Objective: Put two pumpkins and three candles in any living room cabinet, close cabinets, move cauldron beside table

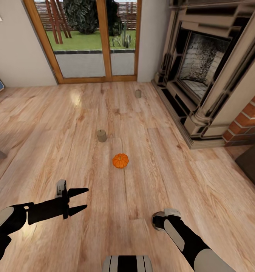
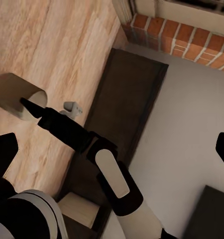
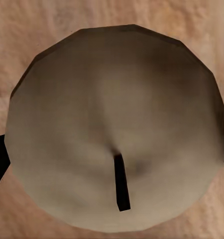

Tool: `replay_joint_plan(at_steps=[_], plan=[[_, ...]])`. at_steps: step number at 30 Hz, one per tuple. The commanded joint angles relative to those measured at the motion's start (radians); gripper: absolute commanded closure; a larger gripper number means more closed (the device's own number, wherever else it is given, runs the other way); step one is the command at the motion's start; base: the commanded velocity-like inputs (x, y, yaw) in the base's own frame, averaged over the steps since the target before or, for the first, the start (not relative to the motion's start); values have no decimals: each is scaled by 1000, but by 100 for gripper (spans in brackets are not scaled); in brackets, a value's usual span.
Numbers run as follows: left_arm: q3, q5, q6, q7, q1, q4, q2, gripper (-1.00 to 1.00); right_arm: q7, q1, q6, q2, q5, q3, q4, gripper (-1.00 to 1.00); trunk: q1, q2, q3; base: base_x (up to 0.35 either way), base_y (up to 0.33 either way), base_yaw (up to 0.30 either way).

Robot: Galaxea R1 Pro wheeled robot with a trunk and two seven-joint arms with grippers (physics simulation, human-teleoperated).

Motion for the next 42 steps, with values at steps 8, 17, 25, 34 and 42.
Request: replay_joint_plan(at_steps=[8,17,25,34,42], plan=[[3,-42,-1,11,-1,0,-1,-100,-10,-1,1,-2,-12,7,-4,100,-4,2,30,0,0,0],[7,-125,-4,15,-1,0,-5,-100,-8,-1,1,-2,-12,7,-6,100,-8,4,65,0,0,0],[9,-166,-6,17,-1,0,-2,-100,-9,-1,3,-6,-14,6,-23,100,-11,6,96,0,0,0],[61,-294,-9,20,-1,-6,-1,-100,-16,5,109,-9,-22,-3,-386,100,-15,8,131,0,0,0],[78,-410,-11,25,-1,-8,-6,-100,-28,7,148,-11,-26,-8,-445,100,-19,10,162,0,0,0]])
